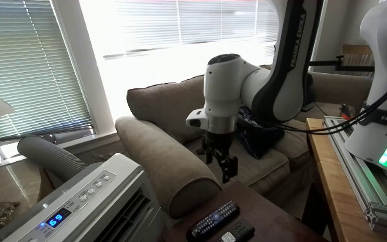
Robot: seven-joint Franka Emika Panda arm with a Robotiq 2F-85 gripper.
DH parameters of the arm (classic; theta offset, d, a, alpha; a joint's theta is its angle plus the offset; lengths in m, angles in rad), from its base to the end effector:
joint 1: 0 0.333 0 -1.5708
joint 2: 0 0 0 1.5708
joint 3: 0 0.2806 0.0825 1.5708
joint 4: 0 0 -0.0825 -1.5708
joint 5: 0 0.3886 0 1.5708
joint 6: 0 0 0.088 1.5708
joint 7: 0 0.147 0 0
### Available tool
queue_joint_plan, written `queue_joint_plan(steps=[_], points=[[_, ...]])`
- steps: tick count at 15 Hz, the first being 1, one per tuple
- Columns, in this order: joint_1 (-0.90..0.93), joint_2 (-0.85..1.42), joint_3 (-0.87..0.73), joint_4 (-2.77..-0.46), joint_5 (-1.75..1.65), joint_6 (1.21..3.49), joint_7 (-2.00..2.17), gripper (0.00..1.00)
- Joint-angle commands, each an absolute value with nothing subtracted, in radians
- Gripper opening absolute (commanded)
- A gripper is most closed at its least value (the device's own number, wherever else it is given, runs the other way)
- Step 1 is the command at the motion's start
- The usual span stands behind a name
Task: Pick up the remote from the sofa and put it on the table
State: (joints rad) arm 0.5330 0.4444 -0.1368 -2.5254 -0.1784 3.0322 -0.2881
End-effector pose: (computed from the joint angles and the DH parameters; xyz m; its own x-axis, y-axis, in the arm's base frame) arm 0.4052 0.1710 0.0420 0.6389 0.7688 0.0254 0.7636 -0.6379 0.1000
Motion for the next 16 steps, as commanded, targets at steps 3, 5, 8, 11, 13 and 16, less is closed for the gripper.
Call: queue_joint_plan(steps=[3, 5, 8, 11, 13, 16], points=[[0.27, 0.214, 0.033, -2.503, -0.114, 2.659, -0.254, 1.0], [0.195, 0.165, 0.065, -2.488, -0.062, 2.613, -0.251, 1.0], [0.146, 0.095, 0.064, -2.491, -0.047, 2.613, -0.177, 1.0], [0.132, 0.031, 0.06, -2.52, -0.058, 2.625, -0.066, 1.0], [0.132, -0.01, 0.056, -2.548, -0.083, 2.63, 0.033, 1.0], [0.125, 0.034, 0.063, -2.512, -0.078, 2.643, -0.004, 1.0]])
